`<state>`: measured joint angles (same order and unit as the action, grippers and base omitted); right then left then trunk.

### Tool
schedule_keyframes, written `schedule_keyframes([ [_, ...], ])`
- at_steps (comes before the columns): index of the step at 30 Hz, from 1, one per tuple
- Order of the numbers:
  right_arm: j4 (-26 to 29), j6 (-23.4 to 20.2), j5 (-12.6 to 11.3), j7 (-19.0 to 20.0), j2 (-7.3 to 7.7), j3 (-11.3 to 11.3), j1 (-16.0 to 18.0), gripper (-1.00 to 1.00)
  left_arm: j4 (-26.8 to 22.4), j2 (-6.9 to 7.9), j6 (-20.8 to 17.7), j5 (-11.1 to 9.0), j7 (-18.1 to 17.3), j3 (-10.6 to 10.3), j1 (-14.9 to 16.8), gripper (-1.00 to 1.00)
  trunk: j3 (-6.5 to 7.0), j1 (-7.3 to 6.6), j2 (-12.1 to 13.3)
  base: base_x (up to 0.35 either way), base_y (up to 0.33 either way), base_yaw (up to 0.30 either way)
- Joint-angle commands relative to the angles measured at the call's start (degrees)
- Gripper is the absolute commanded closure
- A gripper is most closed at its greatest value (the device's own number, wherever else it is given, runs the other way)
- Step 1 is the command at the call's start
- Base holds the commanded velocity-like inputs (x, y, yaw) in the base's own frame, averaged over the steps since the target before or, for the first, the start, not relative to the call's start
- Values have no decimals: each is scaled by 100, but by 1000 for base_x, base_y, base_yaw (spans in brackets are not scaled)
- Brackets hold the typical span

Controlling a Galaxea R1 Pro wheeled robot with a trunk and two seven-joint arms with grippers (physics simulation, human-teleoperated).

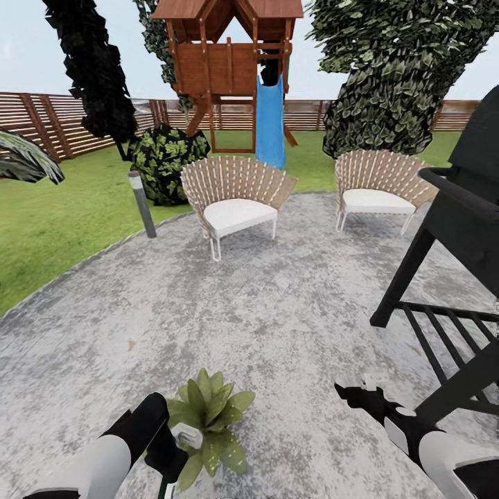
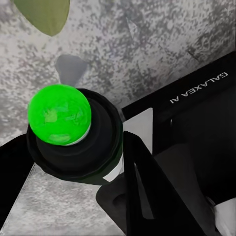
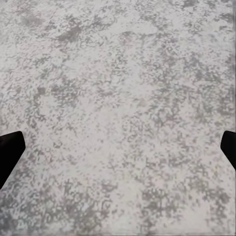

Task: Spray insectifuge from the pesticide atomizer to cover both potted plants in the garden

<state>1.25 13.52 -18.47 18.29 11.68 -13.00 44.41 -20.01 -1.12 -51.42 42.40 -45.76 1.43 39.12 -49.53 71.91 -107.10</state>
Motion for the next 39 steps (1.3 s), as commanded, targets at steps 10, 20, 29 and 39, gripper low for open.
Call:
schedule_keyframes([
  [10, -11, 19, -60, 26, 0, -45, 7, -100, 49, -2, -17, 58, -48, 7, -8, 100, -5, -2, -2, -102, 273, -270],
  [20, -11, 19, -60, 26, 0, -45, 11, -100, 257, -2, -12, 233, -47, 6, -9, 100, -5, -2, -2, -83, 117, -198],
  [29, -11, 19, -60, 26, 0, -45, 7, -100, 255, 90, -9, 764, -39, 15, -9, 100, -5, -2, -2, -4, 3, -5],
  [39, -11, 19, -60, 26, 0, -47, 7, -100, 235, 124, -9, 779, -35, 17, -9, 100, -5, -2, -2, 0, 81, -156],
])
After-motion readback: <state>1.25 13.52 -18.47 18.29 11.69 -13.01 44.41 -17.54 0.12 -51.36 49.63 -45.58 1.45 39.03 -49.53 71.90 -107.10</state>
